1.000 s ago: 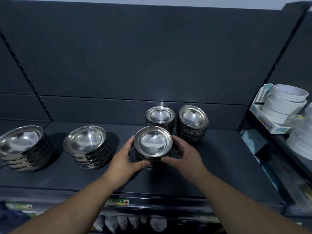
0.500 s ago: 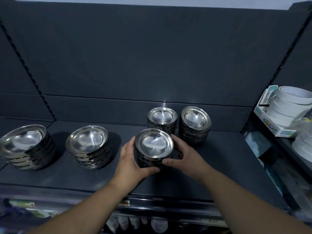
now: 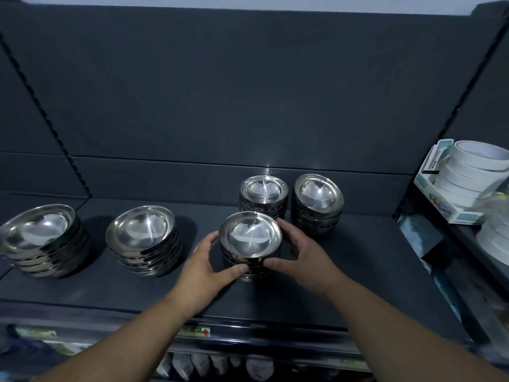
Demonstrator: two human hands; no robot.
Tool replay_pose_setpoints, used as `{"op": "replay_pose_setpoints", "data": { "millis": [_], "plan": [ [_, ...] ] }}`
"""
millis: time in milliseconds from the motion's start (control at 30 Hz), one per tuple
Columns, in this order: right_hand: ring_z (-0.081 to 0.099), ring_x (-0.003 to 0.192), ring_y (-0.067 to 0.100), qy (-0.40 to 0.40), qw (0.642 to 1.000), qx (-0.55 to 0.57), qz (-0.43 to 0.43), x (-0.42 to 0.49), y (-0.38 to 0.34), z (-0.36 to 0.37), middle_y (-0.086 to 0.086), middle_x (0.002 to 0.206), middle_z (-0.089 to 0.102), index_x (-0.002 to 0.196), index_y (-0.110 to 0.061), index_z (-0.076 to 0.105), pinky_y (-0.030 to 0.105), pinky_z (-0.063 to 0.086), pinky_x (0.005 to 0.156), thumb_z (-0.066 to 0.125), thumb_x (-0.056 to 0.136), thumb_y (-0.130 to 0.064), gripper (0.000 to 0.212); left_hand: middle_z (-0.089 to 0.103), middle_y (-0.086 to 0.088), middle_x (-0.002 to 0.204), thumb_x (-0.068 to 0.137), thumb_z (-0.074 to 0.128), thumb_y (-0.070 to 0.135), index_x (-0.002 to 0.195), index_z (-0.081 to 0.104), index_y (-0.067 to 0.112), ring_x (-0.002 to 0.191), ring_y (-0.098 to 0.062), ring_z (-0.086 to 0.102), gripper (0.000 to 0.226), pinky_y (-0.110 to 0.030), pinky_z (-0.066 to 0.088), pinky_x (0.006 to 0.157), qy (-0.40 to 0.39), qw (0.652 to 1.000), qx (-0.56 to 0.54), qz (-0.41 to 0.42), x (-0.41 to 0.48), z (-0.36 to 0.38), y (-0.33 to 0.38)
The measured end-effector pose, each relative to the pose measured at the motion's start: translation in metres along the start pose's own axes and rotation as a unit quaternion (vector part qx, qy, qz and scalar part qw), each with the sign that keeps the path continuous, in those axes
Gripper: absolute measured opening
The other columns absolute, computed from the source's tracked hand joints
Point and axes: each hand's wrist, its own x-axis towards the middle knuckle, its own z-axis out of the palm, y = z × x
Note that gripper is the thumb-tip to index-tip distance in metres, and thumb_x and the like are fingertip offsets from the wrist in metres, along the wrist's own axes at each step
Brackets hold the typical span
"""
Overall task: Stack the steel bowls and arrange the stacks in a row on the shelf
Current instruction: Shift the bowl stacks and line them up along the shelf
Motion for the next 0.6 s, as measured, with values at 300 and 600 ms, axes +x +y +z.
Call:
{"op": "replay_pose_setpoints", "data": {
  "millis": [300,600],
  "plan": [
    [0.051,0.124,-0.005,-0.002,1.000,0.016,0.020,-0.005,0.011,0.010,-0.019,0.131,0.058,0.142,-0.033,0.041,0.026,0.042,0.108,0.089,0.062,-0.016,0.095,0.055,0.024,0.130,0.050,0.087,0.044,0.141,0.042,0.032,0.125,0.006,0.047,0.101,-0.032,0.034,0.115,-0.044,0.998,-0.048,-0.013,0.007,0.000,-0.007],
    [0.052,0.118,-0.012,0.031,0.999,0.020,0.019,-0.007,0.012,0.014,-0.022,0.127,0.059,0.136,-0.039,0.043,0.010,0.041,0.098,0.088,0.065,-0.010,0.089,0.054,0.019,0.136,0.048,0.083,0.053,0.143,0.036,0.035,0.130,0.003,0.044,0.107,-0.034,0.033,0.116,-0.059,0.997,-0.046,-0.009,0.009,-0.003,-0.011]
  ]
}}
